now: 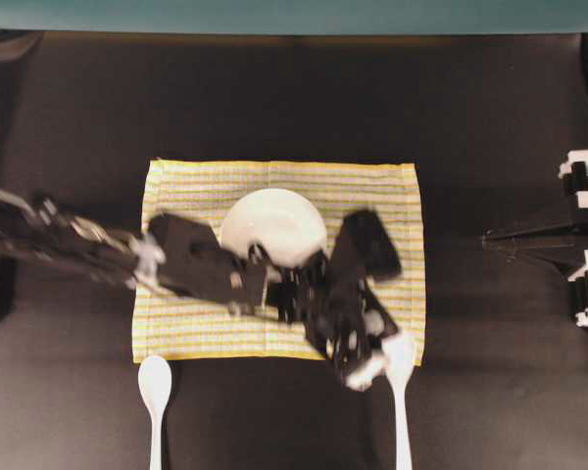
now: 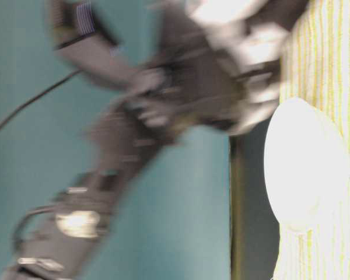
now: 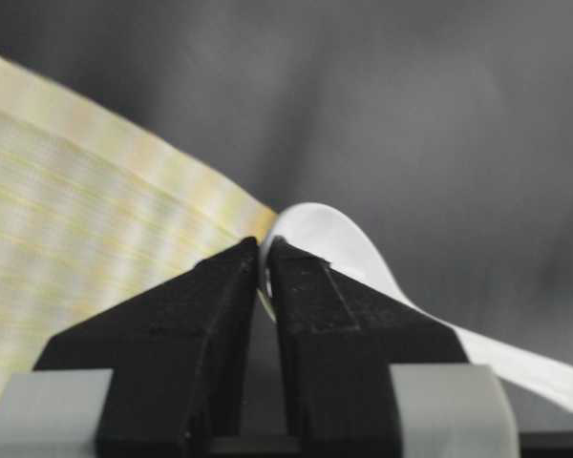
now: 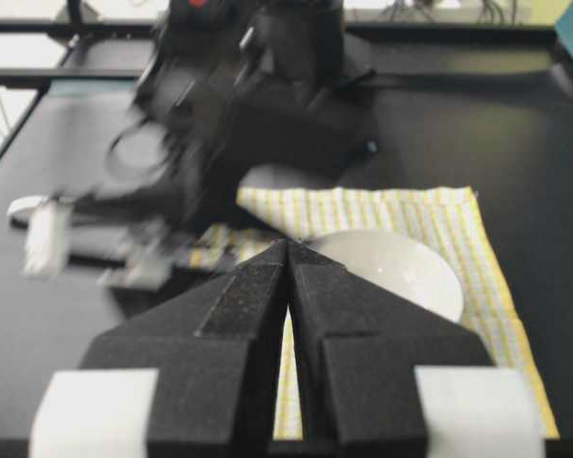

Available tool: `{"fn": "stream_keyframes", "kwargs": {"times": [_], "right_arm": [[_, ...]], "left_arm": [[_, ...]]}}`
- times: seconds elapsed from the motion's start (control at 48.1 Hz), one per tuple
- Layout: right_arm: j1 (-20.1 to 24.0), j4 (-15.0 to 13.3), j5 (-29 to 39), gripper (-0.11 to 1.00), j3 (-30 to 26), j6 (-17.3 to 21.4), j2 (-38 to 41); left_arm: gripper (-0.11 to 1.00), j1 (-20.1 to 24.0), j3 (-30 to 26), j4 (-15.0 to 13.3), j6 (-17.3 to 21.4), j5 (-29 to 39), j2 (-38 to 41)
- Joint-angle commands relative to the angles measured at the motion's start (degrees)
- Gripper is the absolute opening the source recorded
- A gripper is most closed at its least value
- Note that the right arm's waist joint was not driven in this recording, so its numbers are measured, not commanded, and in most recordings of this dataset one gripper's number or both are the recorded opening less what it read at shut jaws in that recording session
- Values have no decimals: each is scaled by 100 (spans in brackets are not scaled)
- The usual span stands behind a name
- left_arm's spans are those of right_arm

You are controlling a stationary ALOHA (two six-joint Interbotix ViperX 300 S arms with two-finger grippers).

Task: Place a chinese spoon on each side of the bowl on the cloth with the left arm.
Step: 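Carry the spoon onto the cloth right of the bowl and release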

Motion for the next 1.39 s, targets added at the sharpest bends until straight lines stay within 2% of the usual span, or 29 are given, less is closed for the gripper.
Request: {"fn": "stream_keyframes", "kwargs": {"times": [0.0,0.166,0.312,0.582,0.811,1.082,1.373], "right_arm": [[0,18,-35,0,-44,26,18],[0,18,-35,0,-44,26,9],[0,18,-35,0,-44,26,9],[0,18,-35,0,-44,26,9],[0,18,-35,0,-44,26,18],[0,18,-26,0,-26,26,9],[0,18,-35,0,0,35,9]], "left_arm": [[6,369,-105,26,185,431,-448],[6,923,-158,26,782,870,-642],[6,1160,-264,26,1134,905,-545],[6,1222,-492,26,1802,914,-132],[6,1248,-475,35,1890,817,176],[6,1248,-378,26,2092,343,431],[6,1257,-334,35,2118,202,642]]}}
